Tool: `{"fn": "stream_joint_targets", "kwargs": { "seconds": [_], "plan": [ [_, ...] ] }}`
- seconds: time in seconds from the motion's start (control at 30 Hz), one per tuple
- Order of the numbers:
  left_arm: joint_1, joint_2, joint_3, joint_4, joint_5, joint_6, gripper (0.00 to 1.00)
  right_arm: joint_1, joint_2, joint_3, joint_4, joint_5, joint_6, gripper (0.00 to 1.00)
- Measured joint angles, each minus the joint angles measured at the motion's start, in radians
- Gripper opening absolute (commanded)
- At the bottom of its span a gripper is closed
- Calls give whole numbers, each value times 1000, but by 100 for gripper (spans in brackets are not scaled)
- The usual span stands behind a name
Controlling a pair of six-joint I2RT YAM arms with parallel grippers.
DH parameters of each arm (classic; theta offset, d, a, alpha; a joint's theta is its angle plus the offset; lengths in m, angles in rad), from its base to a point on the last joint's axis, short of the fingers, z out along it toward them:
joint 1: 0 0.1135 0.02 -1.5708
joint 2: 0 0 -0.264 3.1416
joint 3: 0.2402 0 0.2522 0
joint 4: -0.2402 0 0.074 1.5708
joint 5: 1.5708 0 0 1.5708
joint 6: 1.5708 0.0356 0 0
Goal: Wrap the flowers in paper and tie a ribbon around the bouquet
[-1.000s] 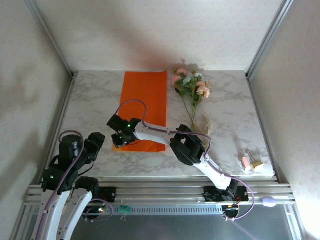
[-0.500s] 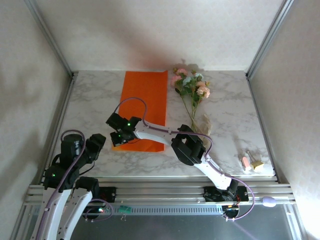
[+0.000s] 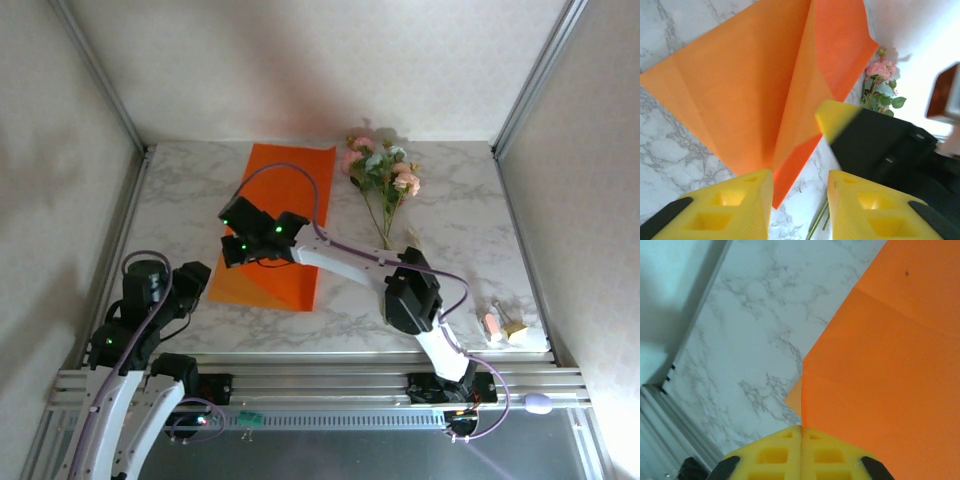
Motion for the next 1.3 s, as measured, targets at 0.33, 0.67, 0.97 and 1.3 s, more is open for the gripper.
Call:
{"fn": "stream_joint_targets", "kwargs": {
  "seconds": [0.33, 0.67, 0.97, 1.3],
  "plan": [
    [0, 127, -10, 98, 8, 13, 10, -59, -255, -292, 117, 38, 116, 0],
    [-31, 511, -126, 472, 82, -27, 5, -84, -452, -510, 154, 81, 196, 0],
    [-151, 869, -77, 732, 103, -60, 2, -150, -748, -726, 130, 166, 223, 0],
    [-229, 1172, 28, 868, 85, -114, 0, -280, -950, -896, 48, 200, 237, 0]
  ]
}}
